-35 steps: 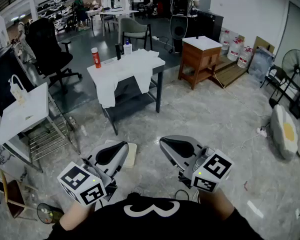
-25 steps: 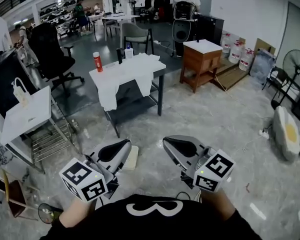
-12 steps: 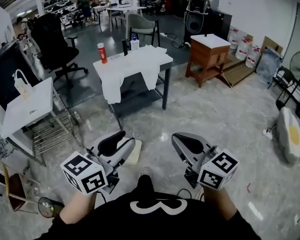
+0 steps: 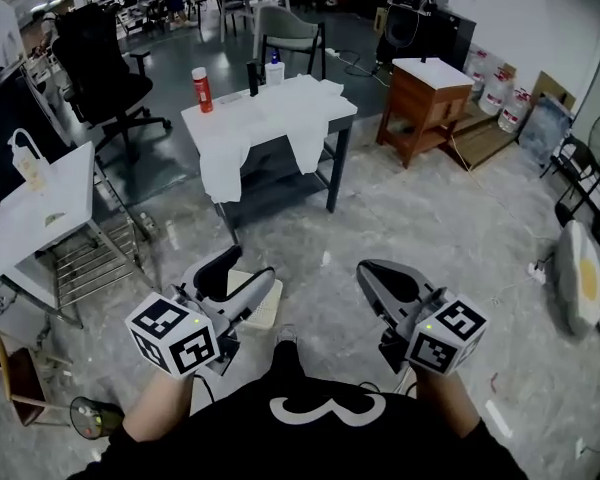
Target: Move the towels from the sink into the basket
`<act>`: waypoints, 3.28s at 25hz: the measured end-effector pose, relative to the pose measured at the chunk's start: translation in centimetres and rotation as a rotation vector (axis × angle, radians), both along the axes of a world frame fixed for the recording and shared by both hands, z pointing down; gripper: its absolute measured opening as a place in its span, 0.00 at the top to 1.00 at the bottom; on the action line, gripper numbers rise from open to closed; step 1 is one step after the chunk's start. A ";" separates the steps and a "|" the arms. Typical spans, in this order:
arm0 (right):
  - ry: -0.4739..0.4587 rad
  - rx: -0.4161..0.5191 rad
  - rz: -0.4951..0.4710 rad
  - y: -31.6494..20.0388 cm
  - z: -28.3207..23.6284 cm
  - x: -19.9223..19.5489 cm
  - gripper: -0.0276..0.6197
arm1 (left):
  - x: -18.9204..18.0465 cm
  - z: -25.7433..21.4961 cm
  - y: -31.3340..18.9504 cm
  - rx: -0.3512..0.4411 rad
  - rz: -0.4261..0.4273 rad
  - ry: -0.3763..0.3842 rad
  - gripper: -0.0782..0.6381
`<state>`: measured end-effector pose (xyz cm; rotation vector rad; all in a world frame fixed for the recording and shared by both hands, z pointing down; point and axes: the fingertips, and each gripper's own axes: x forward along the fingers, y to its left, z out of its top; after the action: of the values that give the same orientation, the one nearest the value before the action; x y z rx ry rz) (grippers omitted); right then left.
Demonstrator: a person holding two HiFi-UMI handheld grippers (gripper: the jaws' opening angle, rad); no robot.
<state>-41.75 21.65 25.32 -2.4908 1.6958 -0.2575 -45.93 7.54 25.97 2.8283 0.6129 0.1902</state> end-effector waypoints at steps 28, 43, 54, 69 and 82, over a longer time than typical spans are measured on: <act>-0.172 -0.126 -0.050 -19.9 8.2 36.8 0.95 | 37.4 9.7 -19.6 0.028 -0.035 -0.279 0.51; -0.204 -0.179 -0.242 -28.1 12.3 56.3 0.95 | 52.1 16.0 -28.2 0.036 -0.281 -0.431 0.51; -0.167 -0.242 -0.414 -34.5 13.2 63.8 0.95 | 58.8 19.0 -34.6 0.155 -0.434 -0.499 0.49; -0.154 -0.325 -0.595 -40.3 15.5 66.4 0.95 | 59.9 27.4 -40.9 0.238 -0.470 -0.717 0.39; -0.165 -0.352 -0.620 -42.5 17.6 66.8 0.95 | 60.8 30.6 -41.5 0.222 -0.356 -0.823 0.40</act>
<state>25.06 -20.81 42.95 -1.9755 2.4713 -0.8532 14.86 -33.96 56.60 2.6323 -0.0989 1.3147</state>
